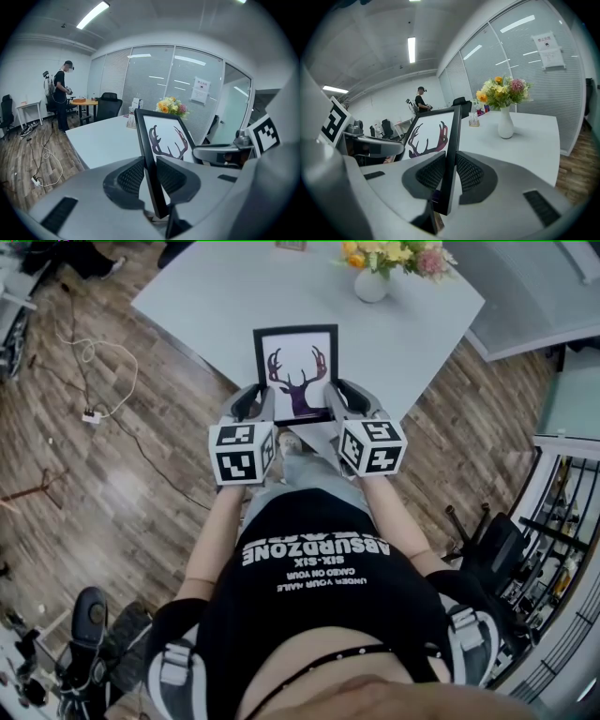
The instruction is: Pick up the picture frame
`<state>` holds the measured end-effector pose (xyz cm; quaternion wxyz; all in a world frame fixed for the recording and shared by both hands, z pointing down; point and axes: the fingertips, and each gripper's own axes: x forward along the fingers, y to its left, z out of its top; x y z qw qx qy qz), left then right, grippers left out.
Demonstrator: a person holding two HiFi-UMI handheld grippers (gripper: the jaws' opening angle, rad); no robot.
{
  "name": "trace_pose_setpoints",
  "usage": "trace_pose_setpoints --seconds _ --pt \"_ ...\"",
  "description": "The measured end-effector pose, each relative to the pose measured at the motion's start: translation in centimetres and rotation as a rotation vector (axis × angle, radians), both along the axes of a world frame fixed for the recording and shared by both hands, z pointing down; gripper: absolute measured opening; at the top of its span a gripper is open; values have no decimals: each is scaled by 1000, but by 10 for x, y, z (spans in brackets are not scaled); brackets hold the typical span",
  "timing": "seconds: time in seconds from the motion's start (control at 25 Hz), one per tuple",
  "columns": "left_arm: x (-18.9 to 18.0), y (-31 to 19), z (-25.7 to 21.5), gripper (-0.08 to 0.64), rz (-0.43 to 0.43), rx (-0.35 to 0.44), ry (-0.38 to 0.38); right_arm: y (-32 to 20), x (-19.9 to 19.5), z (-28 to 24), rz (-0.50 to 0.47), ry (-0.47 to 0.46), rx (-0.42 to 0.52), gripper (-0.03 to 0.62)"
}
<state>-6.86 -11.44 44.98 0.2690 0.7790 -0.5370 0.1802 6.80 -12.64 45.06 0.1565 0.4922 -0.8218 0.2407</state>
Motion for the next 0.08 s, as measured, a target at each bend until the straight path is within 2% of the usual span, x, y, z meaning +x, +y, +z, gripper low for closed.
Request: trace_pose_setpoints --seconds 0.08 --pt "0 0 0 94 -1 -4 -1 0 0 0 -3 0 -3 84"
